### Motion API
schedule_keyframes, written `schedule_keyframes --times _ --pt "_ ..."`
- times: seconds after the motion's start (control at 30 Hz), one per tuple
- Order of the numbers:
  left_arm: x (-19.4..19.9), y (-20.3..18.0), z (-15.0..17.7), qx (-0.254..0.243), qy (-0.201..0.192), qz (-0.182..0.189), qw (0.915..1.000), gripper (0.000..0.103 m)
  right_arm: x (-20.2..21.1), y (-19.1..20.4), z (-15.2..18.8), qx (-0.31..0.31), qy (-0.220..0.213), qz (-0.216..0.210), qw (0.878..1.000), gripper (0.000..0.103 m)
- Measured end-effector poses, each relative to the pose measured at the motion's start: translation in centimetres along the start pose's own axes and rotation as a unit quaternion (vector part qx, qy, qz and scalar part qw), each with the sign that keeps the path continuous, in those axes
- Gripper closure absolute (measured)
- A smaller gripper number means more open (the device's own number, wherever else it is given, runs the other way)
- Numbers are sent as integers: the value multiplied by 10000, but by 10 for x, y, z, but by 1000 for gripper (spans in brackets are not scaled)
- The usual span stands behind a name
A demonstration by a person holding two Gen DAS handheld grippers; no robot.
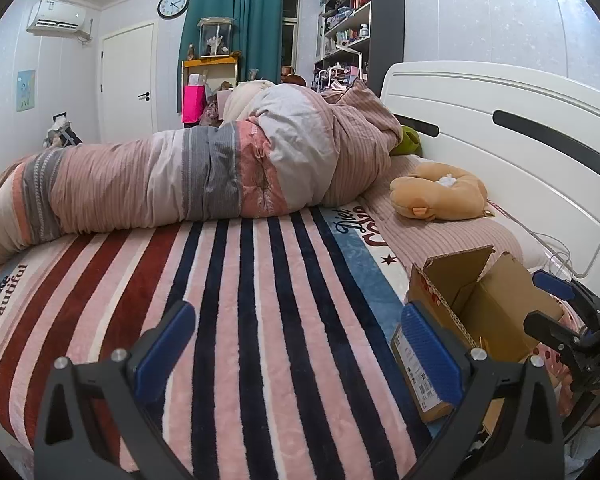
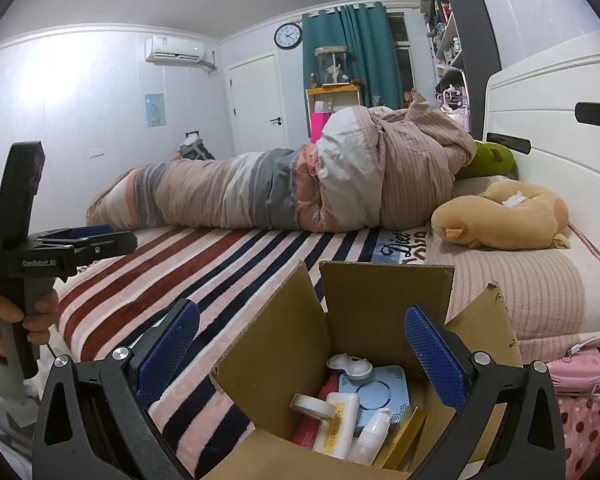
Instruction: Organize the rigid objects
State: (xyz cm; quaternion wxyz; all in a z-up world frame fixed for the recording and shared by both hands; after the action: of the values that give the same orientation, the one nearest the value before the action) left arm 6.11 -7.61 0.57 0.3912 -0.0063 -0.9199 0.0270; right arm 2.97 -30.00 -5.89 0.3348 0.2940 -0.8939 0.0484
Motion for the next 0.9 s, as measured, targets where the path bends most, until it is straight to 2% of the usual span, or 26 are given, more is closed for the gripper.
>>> schedule_keyframes --times 0.9 --pt "2 3 1 -8 -7 -16 10000 1 0 1 0 4 4 -5 10000 0"
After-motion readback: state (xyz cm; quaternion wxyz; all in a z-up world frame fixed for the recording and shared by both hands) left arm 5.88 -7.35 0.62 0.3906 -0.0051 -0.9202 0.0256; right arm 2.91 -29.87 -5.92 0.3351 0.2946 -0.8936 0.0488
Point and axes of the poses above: each gripper's, at about its wrist camera, not at the fingertips, and x roughly against the way its jaws point, y to its left, z to its underside, the point moved 5 cm from there along -x, roughly the way its jaws point, and after that the axes turned 14 degrees about y, right-handed, at the moved point
